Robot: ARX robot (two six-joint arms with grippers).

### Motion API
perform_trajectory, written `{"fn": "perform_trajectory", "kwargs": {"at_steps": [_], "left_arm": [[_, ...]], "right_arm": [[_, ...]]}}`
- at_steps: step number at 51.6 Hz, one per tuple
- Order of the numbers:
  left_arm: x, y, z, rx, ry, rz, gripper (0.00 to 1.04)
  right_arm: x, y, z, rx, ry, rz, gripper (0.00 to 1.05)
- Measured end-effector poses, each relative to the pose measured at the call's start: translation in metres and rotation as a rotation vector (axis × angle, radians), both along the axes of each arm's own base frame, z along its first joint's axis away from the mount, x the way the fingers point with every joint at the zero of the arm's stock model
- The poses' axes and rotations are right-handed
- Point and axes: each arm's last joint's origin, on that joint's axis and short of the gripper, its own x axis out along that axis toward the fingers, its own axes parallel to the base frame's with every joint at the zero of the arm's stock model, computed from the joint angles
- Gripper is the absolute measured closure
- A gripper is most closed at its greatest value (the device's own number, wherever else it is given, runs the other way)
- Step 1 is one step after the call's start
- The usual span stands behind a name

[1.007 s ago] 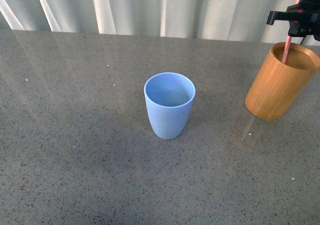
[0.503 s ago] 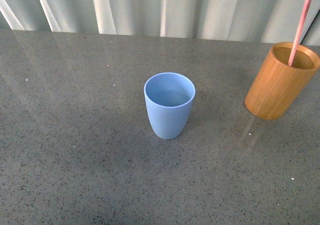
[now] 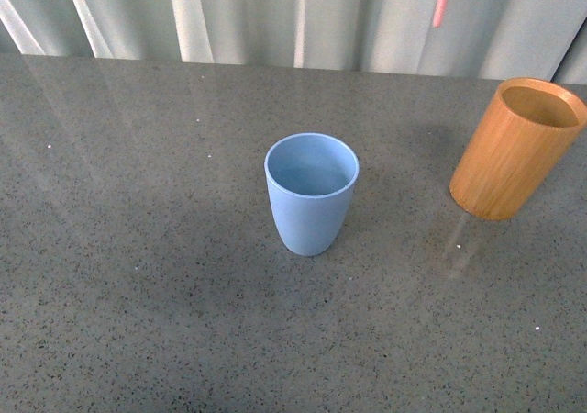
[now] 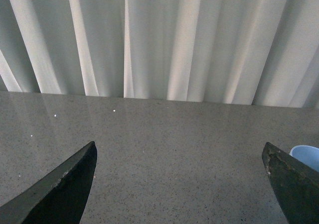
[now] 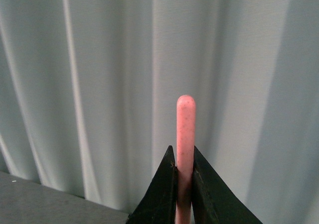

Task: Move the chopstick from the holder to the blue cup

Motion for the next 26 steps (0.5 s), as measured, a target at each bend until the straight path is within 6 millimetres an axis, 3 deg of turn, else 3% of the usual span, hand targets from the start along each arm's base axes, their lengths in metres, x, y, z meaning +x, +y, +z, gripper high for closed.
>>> {"fn": "perform_trajectory", "kwargs": {"at_steps": [13,26], "left_arm": [[0.0,0.0,0.0,0.0,0.0,0.0,0.07],[0.0,0.0,0.0,0.0,0.0,0.0,0.07]], "right_arm": [[-0.012,0.052,-0.03,0.052,0.103,0.107,1.02],[-0.026,0.075,-0.061,0.076,0.173,0.143,1.02]]}}
